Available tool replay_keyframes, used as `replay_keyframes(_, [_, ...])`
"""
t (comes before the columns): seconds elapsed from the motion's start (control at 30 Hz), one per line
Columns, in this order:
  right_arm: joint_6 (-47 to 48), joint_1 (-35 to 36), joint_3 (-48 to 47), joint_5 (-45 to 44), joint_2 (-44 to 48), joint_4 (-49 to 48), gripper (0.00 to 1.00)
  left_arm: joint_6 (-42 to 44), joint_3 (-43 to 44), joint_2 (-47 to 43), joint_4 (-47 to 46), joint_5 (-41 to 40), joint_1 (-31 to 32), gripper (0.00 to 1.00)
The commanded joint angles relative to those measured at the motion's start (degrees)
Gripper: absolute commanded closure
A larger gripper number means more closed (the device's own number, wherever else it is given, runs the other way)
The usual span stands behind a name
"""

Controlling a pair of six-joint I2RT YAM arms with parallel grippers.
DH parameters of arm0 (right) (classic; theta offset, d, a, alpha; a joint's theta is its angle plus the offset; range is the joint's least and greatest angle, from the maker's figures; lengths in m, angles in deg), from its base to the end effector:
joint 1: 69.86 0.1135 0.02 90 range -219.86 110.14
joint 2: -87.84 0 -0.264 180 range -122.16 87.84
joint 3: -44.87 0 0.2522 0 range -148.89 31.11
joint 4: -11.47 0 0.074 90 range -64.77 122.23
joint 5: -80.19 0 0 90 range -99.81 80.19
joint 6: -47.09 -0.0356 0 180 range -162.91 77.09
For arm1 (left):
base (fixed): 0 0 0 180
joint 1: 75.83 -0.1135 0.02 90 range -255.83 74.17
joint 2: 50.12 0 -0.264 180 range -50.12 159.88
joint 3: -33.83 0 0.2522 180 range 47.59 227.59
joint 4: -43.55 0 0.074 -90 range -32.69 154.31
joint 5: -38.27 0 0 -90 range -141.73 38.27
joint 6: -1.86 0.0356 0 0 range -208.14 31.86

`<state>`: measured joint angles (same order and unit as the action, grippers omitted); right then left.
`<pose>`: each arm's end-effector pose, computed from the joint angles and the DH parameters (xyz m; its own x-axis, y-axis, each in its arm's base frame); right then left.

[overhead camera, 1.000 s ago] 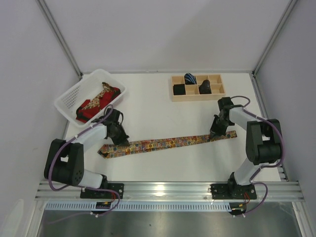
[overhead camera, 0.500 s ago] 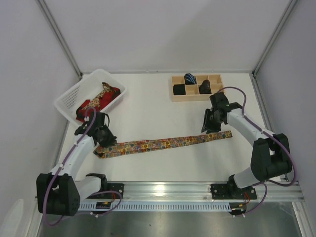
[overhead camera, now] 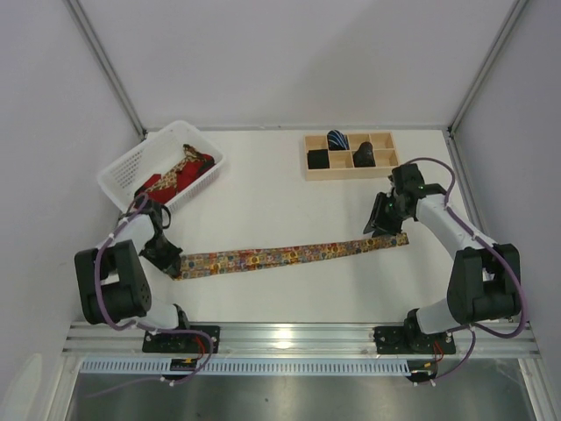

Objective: Roll the ties
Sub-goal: Flatten the tie

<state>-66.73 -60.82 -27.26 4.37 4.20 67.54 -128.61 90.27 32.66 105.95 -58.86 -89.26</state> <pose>0.2744 0.0525 0.2252 -0.9340 0.2479 -0.2574 0.1449 0.9212 0.3612 0.2083 0.0543 0.1542 -0.5885 -0.8027 -0.0973 -0.8085 0.5830 0.0801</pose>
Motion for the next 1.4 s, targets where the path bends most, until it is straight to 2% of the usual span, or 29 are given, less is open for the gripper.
replay_keyframes(0.0, [1.31,-3.84,-1.39,3.32,0.93,1.11,0.63,3.02,2.67,3.44,-3.56,-7.53,-4.14,0.95])
replay_keyframes(0.07, [1.23,-5.16,-1.4,3.14,0.93,1.64,0.63,2.85,4.68,1.87,-2.42,-9.55,-6.25,0.95])
replay_keyframes(0.13, [0.7,-6.14,-0.96,2.79,1.46,1.82,0.63,2.32,5.14,-3.4,-1.18,-8.78,-6.43,0.94])
replay_keyframes(0.27, [-0.53,-6.4,0.18,1.39,1.2,1.64,0.62,-0.3,3.04,-11.75,-1.01,-0.17,-5.29,0.88])
replay_keyframes(0.4, [-1.15,-6.66,0.54,-0.46,-2.4,0.5,0.62,-1.63,1.01,-17.91,-0.74,6.23,-1.08,0.84])
replay_keyframes(0.47, [-1.15,-7.01,-0.07,-4.13,-3.63,0.85,0.65,-0.41,1.18,-18.62,-1.09,8.61,2.52,0.84])
replay_keyframes(0.6, [-1.15,-8.42,0.1,-7.14,-6.01,-0.03,0.75,0.92,2.49,-20.29,-7.41,12.76,11.48,0.77])
replay_keyframes(0.63, [-1.06,-8.51,0.36,-8.27,-6.45,-0.29,0.79,1.0,3.11,-20.29,-9.08,14.59,15.76,0.75])
replay_keyframes(0.7, [-0.88,-8.6,1.06,-9.6,-8.12,-1.61,0.8,1.18,5.13,-19.42,-13.91,15.57,22.18,0.73])
replay_keyframes(0.77, [-0.97,-10.25,1.68,-10.74,-10.3,-3.36,0.8,2.14,8.29,-16.36,-18.12,17.41,26.59,0.73])
replay_keyframes(0.8, [-1.06,-10.7,2.46,-11.01,-11.1,-4.06,0.81,2.67,9.87,-14.6,-18.49,17.25,31.92,0.74])
replay_keyframes(0.87, [-0.62,-10.71,2.47,-11.27,-13.99,-5.38,0.82,4.78,14.79,-11.17,-21.37,17.94,37.05,0.78])
replay_keyframes(0.93, [-0.44,-10.1,1.42,-10.4,-14.8,-5.3,0.83,5.4,18.91,-4.41,-23.41,19.78,43.27,0.8])
replay_keyframes(1.0, [-0.88,-9.57,0.8,-9.7,-12.63,-3.99,0.82,4.96,21.3,1.13,-27.87,25.84,46.29,0.81])
replay_keyframes(1.07, [-1.76,-10.35,0.62,-8.29,-9.37,-2.5,0.77,5.31,28.22,10.61,-27.64,29.18,50.59,0.81])
replay_keyframes(1.1, [-2.63,-12.18,0.45,-7.15,-6.39,-1.79,0.69,5.75,31.04,17.08,-26.77,29.81,53.22,0.81])
replay_keyframes(1.13, [-2.9,-13.16,0.62,-6.27,-4.8,-1.26,0.66,6.62,36.89,19.93,-26.41,30.51,54.46,0.81])
replay_keyframes(1.2, [-2.47,-15.0,0.8,-5.65,-2.42,-0.56,0.56,7.16,42.64,25.47,-25.97,32.79,57.45,0.81])
replay_keyframes(1.23, [-1.07,-16.41,0.97,-5.65,-2.15,-0.12,0.54,6.81,47.54,29.85,-25.97,33.5,58.16,0.8])
replay_keyframes(1.37, [1.75,-18.18,1.16,-2.14,-4.68,-0.47,0.53,5.31,56.36,38.65,-25.54,34.38,60.27,0.82])
